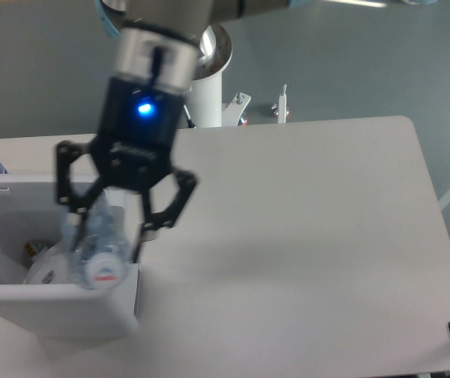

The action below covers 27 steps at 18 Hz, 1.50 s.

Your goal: Place the trash in the trash can

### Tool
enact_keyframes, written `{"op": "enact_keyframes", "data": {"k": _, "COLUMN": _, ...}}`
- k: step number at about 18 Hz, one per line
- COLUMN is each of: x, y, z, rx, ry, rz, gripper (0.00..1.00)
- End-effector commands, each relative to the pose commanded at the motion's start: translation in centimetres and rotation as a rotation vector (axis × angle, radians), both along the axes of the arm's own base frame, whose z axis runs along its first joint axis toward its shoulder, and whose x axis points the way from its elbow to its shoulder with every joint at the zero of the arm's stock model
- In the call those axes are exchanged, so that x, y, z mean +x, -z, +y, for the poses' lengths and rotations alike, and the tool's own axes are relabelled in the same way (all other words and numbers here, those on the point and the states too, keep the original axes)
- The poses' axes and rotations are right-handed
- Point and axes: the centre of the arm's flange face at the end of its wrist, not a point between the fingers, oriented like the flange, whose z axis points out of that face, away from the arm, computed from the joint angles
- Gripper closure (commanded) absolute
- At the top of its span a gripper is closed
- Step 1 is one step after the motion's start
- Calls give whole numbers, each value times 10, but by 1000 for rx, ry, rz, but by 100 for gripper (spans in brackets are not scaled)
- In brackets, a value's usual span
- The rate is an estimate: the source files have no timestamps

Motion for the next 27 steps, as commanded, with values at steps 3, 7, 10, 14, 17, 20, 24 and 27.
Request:
{"op": "enact_keyframes", "data": {"k": 3, "x": 2, "y": 2, "z": 1, "rx": -1, "ry": 6, "rz": 1, "gripper": 16}}
{"op": "enact_keyframes", "data": {"k": 7, "x": 6, "y": -11, "z": -5, "rx": 16, "ry": 13, "rz": 27, "gripper": 0}}
{"op": "enact_keyframes", "data": {"k": 10, "x": 2, "y": -21, "z": -13, "rx": 28, "ry": 3, "rz": 42, "gripper": 0}}
{"op": "enact_keyframes", "data": {"k": 14, "x": -49, "y": -29, "z": -51, "rx": 15, "ry": -120, "rz": 53, "gripper": 0}}
{"op": "enact_keyframes", "data": {"k": 17, "x": -99, "y": 14, "z": -90, "rx": -137, "ry": -299, "rz": 128, "gripper": 0}}
{"op": "enact_keyframes", "data": {"k": 20, "x": -127, "y": 53, "z": -117, "rx": -359, "ry": -404, "rz": 315, "gripper": 0}}
{"op": "enact_keyframes", "data": {"k": 24, "x": -130, "y": 61, "z": -142, "rx": -580, "ry": -387, "rz": 515, "gripper": 0}}
{"op": "enact_keyframes", "data": {"k": 27, "x": -113, "y": 76, "z": -171, "rx": -697, "ry": -265, "rz": 555, "gripper": 0}}
